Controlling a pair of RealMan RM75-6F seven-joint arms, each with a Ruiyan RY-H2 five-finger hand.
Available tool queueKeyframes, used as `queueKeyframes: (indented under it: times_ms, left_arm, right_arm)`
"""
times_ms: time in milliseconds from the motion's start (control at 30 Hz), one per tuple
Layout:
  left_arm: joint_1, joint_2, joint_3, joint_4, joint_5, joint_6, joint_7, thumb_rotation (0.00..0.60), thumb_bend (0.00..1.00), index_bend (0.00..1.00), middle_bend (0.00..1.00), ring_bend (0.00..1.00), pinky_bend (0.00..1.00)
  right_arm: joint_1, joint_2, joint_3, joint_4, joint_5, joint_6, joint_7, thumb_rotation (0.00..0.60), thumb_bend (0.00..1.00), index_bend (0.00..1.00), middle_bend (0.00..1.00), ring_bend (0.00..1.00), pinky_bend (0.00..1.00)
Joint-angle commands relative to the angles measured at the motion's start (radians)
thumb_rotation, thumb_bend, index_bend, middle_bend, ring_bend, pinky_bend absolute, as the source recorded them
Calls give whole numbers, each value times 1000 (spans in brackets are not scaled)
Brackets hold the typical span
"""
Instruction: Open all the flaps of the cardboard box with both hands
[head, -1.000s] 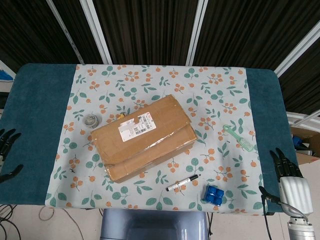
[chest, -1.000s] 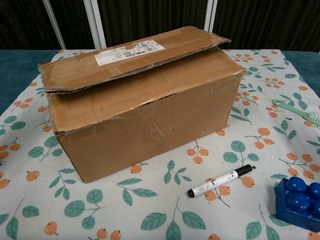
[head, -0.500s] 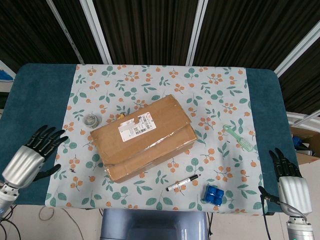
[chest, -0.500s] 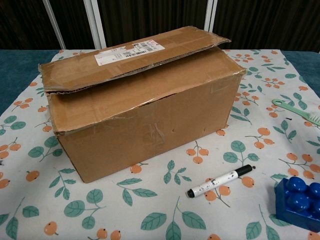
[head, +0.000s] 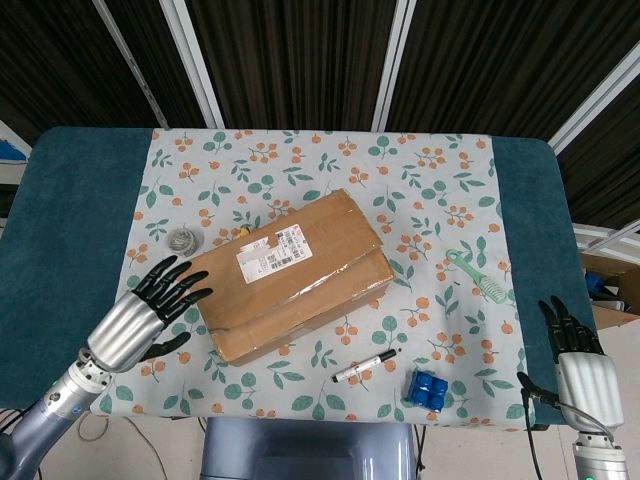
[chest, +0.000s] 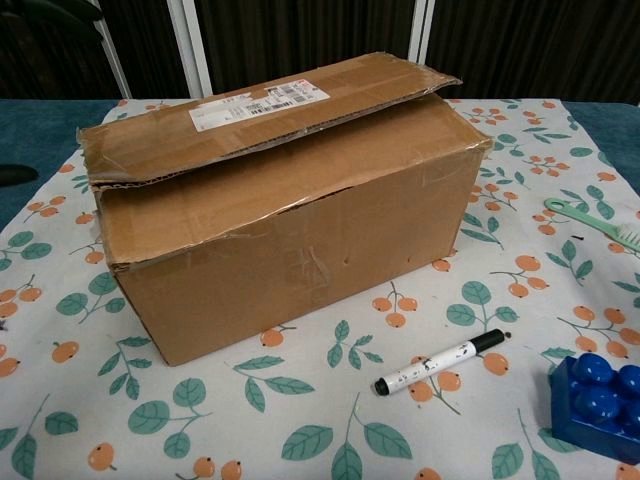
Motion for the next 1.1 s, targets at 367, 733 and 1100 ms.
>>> queueKeyframes:
  times_ms: [367, 733, 1100]
  left_arm:
    - [-16, -53, 28, 37, -14, -24, 28, 600, 196, 250, 116, 0, 0]
    - [-41, -93, 21, 68, -46, -40, 23, 600, 222, 309, 116, 0, 0]
    - [-63, -141, 15, 111, -55, -35, 13, 600, 259, 362, 116, 0, 0]
  right_arm:
    - [1, 1, 1, 2, 5, -3, 6, 600, 183, 0, 57, 166, 233]
    - [3, 0, 0, 4, 8, -10, 9, 600, 182, 0, 57, 167, 233]
    - [7, 1, -7, -1, 8, -23, 12, 600, 181, 0, 57, 167, 233]
